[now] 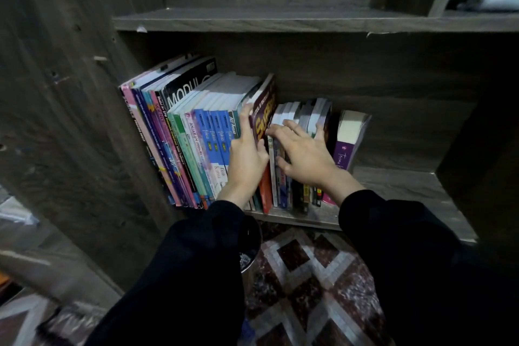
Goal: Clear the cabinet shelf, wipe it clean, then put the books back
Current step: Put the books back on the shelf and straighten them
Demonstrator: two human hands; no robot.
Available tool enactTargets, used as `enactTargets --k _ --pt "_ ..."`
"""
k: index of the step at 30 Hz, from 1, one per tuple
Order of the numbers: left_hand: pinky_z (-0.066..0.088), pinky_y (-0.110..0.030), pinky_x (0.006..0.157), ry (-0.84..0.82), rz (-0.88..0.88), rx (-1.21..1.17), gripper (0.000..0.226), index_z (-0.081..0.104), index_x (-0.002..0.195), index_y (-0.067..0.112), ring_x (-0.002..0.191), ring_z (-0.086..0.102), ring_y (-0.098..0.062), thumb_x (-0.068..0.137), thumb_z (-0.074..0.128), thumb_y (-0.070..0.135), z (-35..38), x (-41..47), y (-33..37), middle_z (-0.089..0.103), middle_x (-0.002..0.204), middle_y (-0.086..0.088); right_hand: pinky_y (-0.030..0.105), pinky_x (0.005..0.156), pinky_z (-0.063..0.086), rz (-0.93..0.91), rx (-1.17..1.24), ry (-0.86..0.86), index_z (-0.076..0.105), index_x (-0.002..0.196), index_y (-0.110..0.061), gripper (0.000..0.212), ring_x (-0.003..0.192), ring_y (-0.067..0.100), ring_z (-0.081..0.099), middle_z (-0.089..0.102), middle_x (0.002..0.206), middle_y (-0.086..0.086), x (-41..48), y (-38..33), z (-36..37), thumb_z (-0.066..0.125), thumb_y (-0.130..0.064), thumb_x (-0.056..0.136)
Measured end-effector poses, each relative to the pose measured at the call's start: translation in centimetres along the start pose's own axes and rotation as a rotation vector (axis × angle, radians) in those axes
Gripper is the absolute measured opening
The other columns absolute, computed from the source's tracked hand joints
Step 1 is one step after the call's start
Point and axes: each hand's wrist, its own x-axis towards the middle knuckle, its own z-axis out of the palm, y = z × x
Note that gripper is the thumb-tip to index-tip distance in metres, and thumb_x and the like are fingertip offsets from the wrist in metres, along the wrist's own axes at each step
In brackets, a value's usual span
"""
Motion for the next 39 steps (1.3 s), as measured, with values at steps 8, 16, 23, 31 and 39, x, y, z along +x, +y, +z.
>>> enactTargets --k 8,16,23,31,39 --pt "0.053 -0.036 0.063 -0.125 0.018 0.430 0.080 0.013 0.148 0.031 0.067 0.063 -0.025 0.089 0.066 0.029 -1.6 1.0 -1.0 0.064 0.077 -0.005 0.066 0.110 0.002 0.004 0.007 -0.003 0.026 0.145 -0.028 0.059 0.146 0.015 0.010 0.024 0.155 -0.008 0.0 0.0 0.0 0.051 -0.030 0.092" --pt "0.057 -0.042 0.064 -0.233 -0.007 0.463 0.097 0.001 0.149 0.035 0.058 0.060 -0.020 0.084 0.072 0.019 -3.2 1.4 -1.0 0.062 0.068 -0.004 0.065 0.110 -0.002 0.021 0.022 -0.042 0.024 0.146 -0.028 0.060 0.147 0.016 0.008 0.021 0.157 -0.008 0.0 -0.2 -0.4 0.051 -0.029 0.093" --pt "0.054 -0.036 0.067 -0.117 -0.007 0.315 0.089 0.002 0.151 0.035 0.073 0.066 -0.019 0.090 0.065 0.027 -2.3 -0.2 -1.5 0.069 0.086 -0.001 0.065 0.110 -0.002 0.019 0.021 -0.042 0.024 0.146 -0.029 0.061 0.147 0.016 0.007 0.021 0.157 -0.008 0.2 -0.2 -0.2 0.052 -0.030 0.092" --pt "0.050 -0.036 0.060 -0.134 -0.034 0.125 0.072 0.004 0.151 0.025 0.062 0.058 -0.021 0.097 0.051 0.017 0.4 -0.8 0.7 0.060 0.080 -0.008 0.066 0.110 0.000 0.023 0.049 -0.023 0.029 0.144 -0.026 0.056 0.147 0.016 0.009 0.024 0.156 -0.007 0.5 -0.2 0.1 0.048 -0.030 0.092" --pt "0.052 -0.039 0.047 -0.081 -0.019 0.020 0.070 0.011 0.149 0.022 0.049 0.059 -0.026 0.094 0.051 0.003 -3.1 -3.5 -0.1 0.062 0.065 -0.010 0.066 0.111 -0.001 0.032 0.073 -0.043 0.027 0.144 -0.028 0.060 0.147 0.015 0.009 0.025 0.156 -0.006 0.8 -0.4 0.2 0.051 -0.027 0.090"
